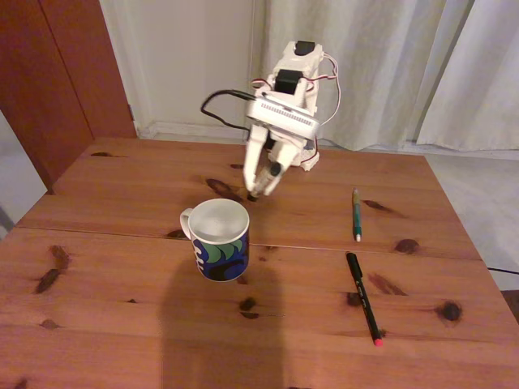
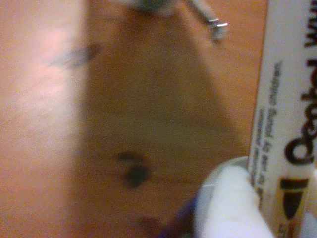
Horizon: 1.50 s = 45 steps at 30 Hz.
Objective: Clean up the desk and place the pens and markers into the cup
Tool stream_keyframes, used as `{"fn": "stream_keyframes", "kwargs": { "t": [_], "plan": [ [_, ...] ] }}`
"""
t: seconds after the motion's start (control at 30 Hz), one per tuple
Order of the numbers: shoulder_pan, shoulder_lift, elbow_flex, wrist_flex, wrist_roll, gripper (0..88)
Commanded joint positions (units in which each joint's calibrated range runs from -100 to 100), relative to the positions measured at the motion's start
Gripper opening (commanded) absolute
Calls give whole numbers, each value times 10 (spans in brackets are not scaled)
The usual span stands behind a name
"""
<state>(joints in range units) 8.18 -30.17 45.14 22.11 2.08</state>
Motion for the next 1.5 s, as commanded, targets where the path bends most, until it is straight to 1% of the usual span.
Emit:
{"fn": "stream_keyframes", "kwargs": {
  "t": [0.0,0.27,0.43,0.8,1.47],
  "plan": [
    [20,-32,-28,-49,-14,7],
    [33,-25,-27,-134,-19,7],
    [30,7,-28,-191,-47,7],
    [31,107,-28,-264,-47,7],
    [57,190,-19,-270,-47,13]
  ]
}}
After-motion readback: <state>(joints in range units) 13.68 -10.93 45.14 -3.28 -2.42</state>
